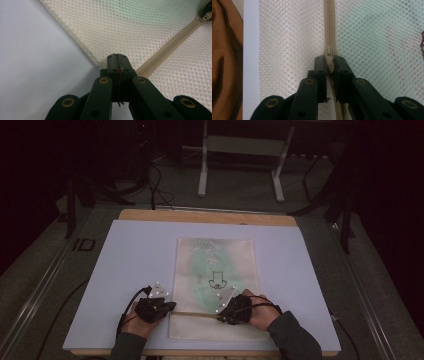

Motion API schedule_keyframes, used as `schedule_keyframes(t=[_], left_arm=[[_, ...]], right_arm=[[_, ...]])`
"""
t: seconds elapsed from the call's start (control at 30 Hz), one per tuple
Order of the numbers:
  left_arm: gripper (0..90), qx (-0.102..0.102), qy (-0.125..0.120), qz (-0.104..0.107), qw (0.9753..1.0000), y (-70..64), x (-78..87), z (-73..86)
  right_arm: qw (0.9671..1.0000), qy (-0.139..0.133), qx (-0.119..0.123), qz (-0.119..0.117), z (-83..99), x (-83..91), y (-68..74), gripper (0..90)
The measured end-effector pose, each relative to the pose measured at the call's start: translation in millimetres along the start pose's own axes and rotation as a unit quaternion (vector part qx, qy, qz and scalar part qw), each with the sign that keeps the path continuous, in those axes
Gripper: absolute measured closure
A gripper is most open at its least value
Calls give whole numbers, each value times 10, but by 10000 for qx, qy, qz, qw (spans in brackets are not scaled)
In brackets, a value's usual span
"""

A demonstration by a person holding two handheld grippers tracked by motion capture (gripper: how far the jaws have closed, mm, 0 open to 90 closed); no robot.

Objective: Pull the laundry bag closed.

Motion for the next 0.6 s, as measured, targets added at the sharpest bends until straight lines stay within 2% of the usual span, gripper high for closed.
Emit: schedule_keyframes(t=[0.33, 0.6], left_arm=[[896, -11, 5, -5, 10000, 0, 1, 0], [896, 3, 0, 0, 10000, 0, 0, 0]], right_arm=[[10000, 38, -53, 4, 49, 39, 3, 824], [10000, -34, -91, 12, 103, 63, 6, 824]])
Point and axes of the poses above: each handheld gripper's, and its own axes: x roughly backward along the jaws, z roughly out of its underside, y roughly to its left, the point moved 3 cm from there along -x, roughly forward along the jaws, and after that the axes turned 4 degrees about -z, right-handed, at the moved point
